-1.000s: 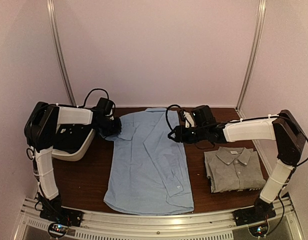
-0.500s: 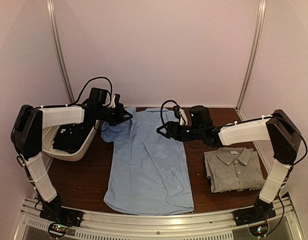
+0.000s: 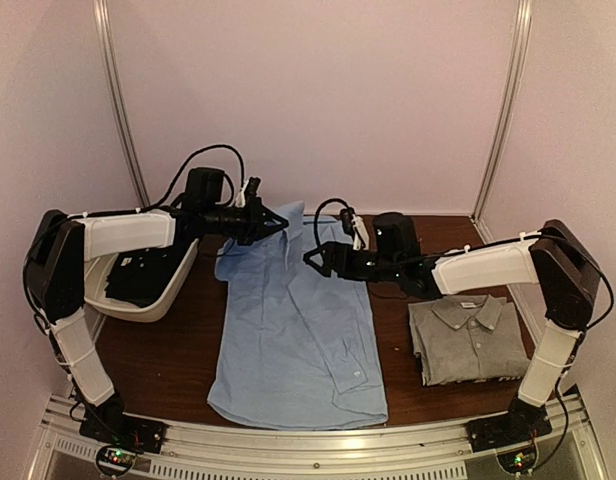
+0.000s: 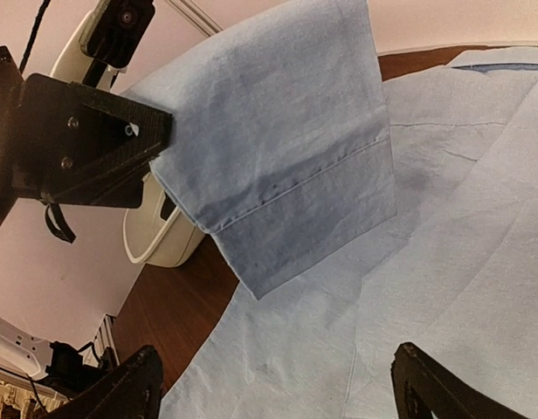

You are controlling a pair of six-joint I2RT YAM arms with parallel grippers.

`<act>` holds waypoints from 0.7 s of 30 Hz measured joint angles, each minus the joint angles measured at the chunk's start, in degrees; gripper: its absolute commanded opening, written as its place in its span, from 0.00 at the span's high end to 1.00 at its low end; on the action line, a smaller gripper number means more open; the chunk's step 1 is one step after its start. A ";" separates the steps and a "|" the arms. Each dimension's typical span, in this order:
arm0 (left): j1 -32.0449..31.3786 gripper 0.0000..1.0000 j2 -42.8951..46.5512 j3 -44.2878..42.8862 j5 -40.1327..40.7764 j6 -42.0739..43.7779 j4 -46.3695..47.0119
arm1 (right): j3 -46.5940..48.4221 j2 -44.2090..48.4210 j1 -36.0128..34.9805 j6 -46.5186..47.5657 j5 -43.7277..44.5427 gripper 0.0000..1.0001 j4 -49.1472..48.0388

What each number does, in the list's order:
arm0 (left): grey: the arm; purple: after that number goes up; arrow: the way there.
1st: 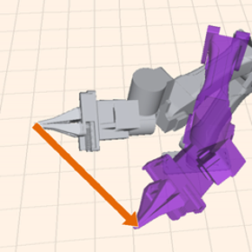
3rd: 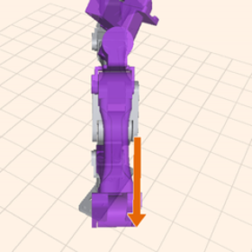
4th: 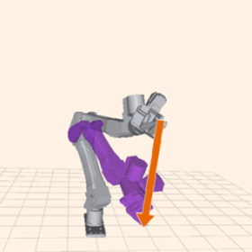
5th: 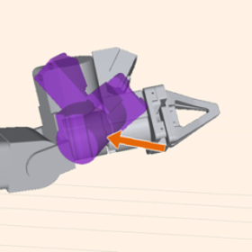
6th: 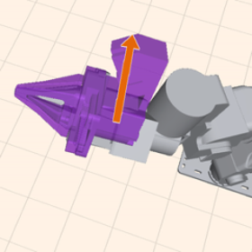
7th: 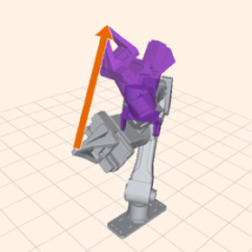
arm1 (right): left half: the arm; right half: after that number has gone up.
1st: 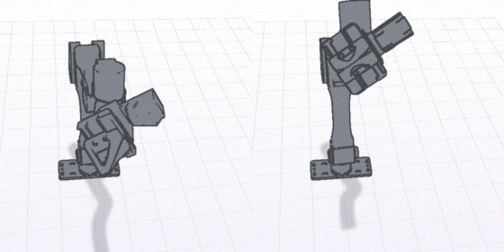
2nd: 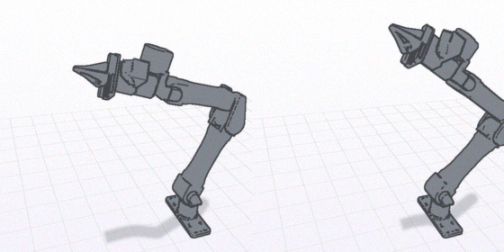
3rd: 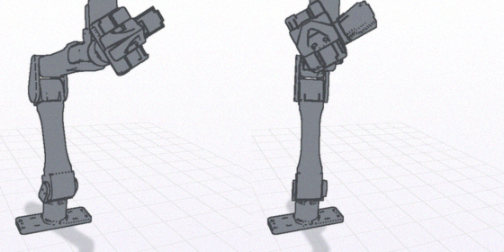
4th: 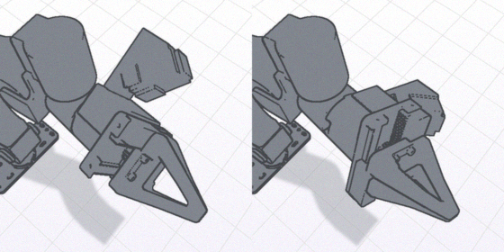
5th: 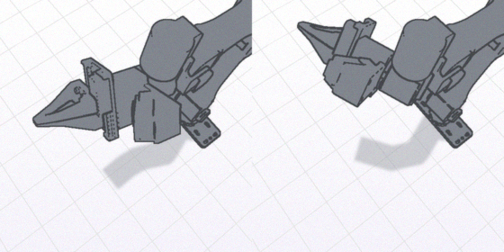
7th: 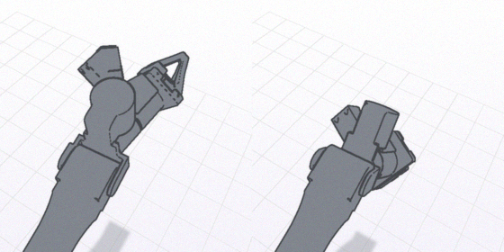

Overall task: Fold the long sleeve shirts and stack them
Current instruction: Pick up the sleeve from the center of the board, then pass from the left arm to the right

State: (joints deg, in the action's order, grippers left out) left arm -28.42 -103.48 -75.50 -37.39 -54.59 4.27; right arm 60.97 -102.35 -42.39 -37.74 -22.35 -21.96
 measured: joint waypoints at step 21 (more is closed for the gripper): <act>-4.59 1.00 0.00 -2.93 -19.65 -4.81 17.97 | -12.85 9.90 6.82 0.17 -10.38 0.00 -25.92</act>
State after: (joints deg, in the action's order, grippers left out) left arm -33.01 -103.48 -78.43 -57.04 -59.40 22.24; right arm 48.12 -92.44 -35.57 -37.56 -32.73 -47.88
